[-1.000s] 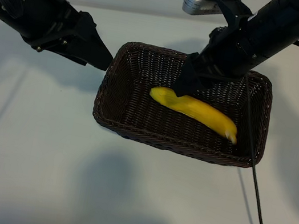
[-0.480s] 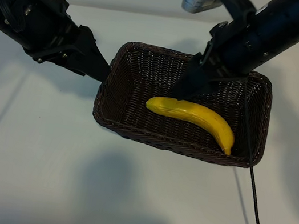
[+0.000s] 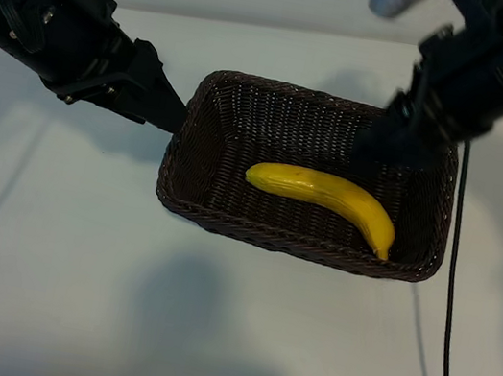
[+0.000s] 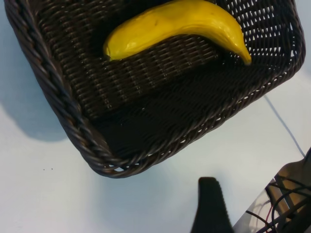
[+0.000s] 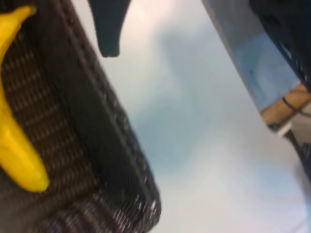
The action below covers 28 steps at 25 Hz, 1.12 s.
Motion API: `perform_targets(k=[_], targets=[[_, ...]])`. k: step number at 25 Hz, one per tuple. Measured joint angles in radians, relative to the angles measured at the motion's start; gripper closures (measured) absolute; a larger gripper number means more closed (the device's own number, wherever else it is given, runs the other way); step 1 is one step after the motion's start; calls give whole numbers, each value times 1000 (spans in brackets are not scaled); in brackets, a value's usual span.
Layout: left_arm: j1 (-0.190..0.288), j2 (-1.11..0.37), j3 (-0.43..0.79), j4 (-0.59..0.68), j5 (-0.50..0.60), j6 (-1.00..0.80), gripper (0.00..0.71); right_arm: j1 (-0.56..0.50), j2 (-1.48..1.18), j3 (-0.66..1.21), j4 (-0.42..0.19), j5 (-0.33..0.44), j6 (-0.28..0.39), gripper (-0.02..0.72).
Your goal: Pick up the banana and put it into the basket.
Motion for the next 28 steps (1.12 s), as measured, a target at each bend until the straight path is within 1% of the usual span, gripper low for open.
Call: perform_targets(k=[2, 4, 10, 13, 16, 19, 28], targets=[[0, 0, 0, -8, -2, 0, 195, -6, -29, 56, -1, -20, -22, 153], [0, 0, 0, -25, -3, 3, 195, -10, -53, 94, -5, -50, -31, 153], [0, 0, 0, -42, -1, 15, 195, -26, -98, 110, -12, -83, -37, 153], [0, 0, 0, -42, 12, 26, 195, -62, -113, 110, -5, -84, -37, 153], [0, 0, 0, -42, 19, 28, 195, -101, -116, 110, 21, -84, -37, 153], [0, 0, 0, -45, 21, 29, 195, -128, -117, 110, 26, -84, -37, 153], [0, 0, 0, -45, 23, 31, 195, -138, -119, 110, 28, -84, -37, 153]])
